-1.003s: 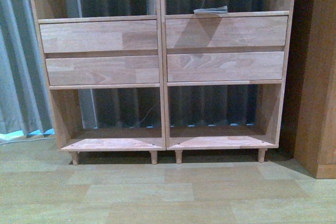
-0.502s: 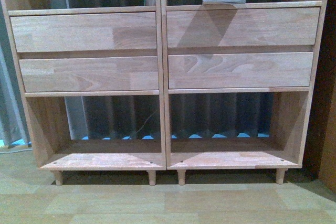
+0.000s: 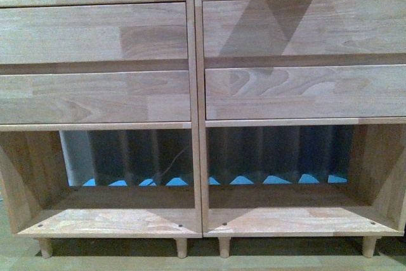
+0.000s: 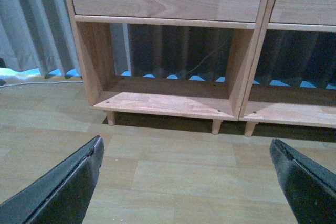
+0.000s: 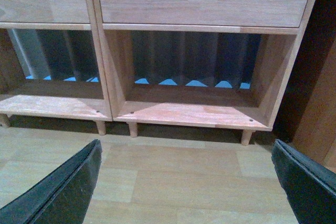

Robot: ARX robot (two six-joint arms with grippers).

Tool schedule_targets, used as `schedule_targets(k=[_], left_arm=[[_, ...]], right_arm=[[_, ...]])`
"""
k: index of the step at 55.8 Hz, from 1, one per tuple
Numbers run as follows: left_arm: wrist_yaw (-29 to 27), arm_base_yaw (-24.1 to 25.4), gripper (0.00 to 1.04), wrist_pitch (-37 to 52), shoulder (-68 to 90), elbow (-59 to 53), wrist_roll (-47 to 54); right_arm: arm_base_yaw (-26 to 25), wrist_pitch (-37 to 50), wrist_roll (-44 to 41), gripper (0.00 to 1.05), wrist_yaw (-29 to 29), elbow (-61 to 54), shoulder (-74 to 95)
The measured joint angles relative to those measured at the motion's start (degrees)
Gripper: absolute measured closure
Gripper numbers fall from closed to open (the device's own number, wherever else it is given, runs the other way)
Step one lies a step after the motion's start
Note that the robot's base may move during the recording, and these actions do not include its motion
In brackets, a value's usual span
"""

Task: Organize books on shelf

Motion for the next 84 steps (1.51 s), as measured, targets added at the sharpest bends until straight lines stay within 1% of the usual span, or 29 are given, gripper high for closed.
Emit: schedule_targets(k=[82, 83, 84], left_arm=[[0.04, 0.00, 0.07, 0.00, 0.00, 0.00, 0.00], [0.04, 0.00, 0.07, 0.00, 0.00, 0.00, 0.00], [0.02, 0.00, 0.07, 0.00, 0.00, 0.00, 0.00]], right_arm=[[0.00, 0.00, 0.00, 0.07, 0.02, 0.00, 0.00], [-0.09, -0.04, 0.00, 0.07, -0.44, 0.02, 0.09], [-0.70, -0.85, 0.55, 0.07, -2.91, 0.31, 0.72]])
